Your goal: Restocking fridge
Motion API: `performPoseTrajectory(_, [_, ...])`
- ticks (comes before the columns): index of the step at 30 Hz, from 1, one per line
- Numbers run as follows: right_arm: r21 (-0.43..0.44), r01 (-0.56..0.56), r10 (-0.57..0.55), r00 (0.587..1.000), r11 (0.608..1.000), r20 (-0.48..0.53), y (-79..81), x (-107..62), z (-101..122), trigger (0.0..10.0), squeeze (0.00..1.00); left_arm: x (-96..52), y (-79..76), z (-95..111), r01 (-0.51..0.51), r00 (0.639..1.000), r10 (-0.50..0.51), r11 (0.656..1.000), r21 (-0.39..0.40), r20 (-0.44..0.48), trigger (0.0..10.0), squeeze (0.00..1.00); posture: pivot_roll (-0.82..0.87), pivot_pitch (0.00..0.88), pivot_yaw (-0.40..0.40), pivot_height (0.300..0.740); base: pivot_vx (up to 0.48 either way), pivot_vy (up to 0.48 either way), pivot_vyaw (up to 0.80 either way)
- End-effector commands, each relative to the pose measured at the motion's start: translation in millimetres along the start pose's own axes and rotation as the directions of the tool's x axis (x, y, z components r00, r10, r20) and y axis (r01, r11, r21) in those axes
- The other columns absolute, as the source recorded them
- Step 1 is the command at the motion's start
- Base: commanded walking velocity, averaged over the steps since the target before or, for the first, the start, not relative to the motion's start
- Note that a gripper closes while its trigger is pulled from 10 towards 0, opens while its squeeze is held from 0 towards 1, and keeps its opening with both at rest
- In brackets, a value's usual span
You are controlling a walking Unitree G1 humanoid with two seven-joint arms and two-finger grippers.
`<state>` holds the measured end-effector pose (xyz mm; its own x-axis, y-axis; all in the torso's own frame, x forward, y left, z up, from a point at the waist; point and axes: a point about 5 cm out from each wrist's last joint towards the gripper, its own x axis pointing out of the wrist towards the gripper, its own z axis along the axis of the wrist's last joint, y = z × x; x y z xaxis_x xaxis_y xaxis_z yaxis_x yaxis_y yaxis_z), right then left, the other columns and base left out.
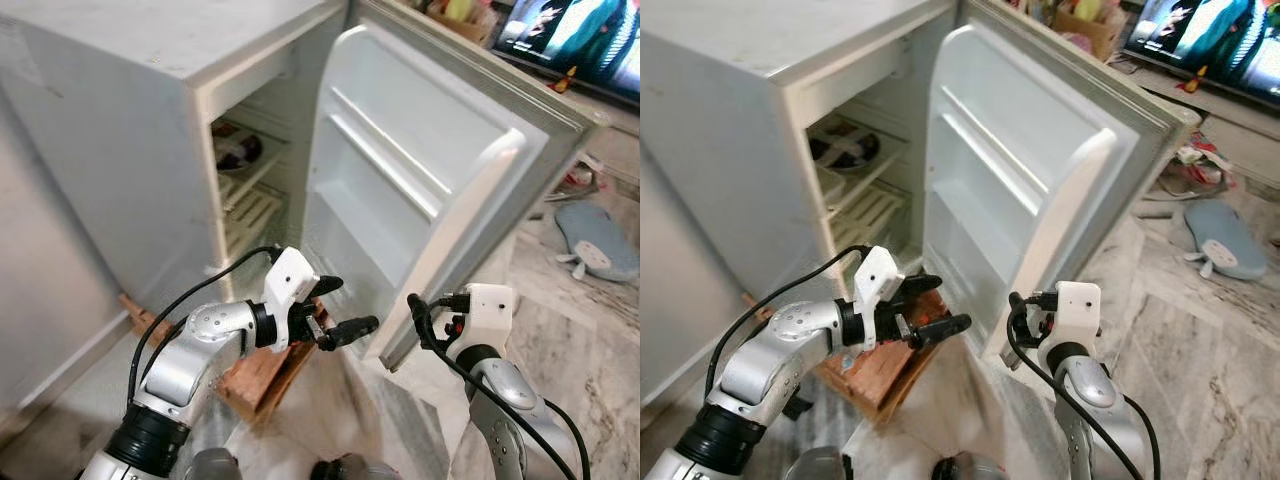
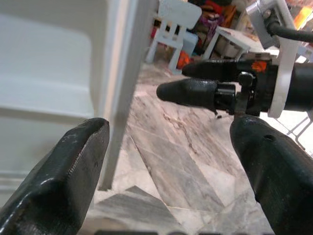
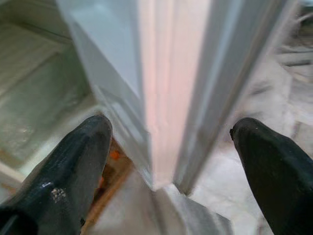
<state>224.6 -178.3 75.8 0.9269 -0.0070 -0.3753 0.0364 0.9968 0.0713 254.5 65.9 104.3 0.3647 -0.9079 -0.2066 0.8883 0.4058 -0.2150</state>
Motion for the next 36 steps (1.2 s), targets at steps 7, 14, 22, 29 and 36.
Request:
performPoseTrajectory(7, [0.006,0.015,-0.015,1.000,1.000,0.005,-2.7,2.5,2,10.0,0.00,0.5,-0.6,0,-0.002,1.000,0.002,1.000,0.008,-0.022,10.0,0.00,0.12,0.032,-0.111,0.740,0.000,-0.480,0.00])
performPoseTrajectory(14, [0.001,-0.006,0.006,1.000,1.000,0.000,0.8,12.1,4,10.0,0.00,-11.8,16.6,-12,-0.123,0.990,0.125,0.992,0.036,-0.063,10.0,0.00,0.14,0.007,-0.107,0.740,0.000,-0.480,0.00])
performPoseTrajectory(22, [-0.014,-0.079,0.080,0.990,0.997,0.115,12.8,28.9,29,10.0,0.00,-90.3,76.6,-28,-0.673,0.737,0.675,0.738,0.060,-0.036,10.0,0.00,0.17,0.013,-0.061,0.740,0.000,-0.480,0.00])
performPoseTrajectory(29, [-0.062,-0.074,0.085,0.973,0.995,0.213,18.2,38.8,49,10.0,0.00,-141.2,78.6,-25,-0.867,0.498,0.867,0.498,0.011,0.006,10.0,0.00,0.17,0.032,-0.036,0.740,0.000,-0.480,0.00])
performPoseTrajectory(36, [-0.177,-0.052,0.106,0.946,0.983,0.307,31.0,38.6,54,10.0,0.00,-158.5,82.1,-33,-0.963,0.253,0.965,0.258,-0.082,0.075,10.0,0.00,0.13,0.001,-0.075,0.740,0.000,-0.480,0.00])
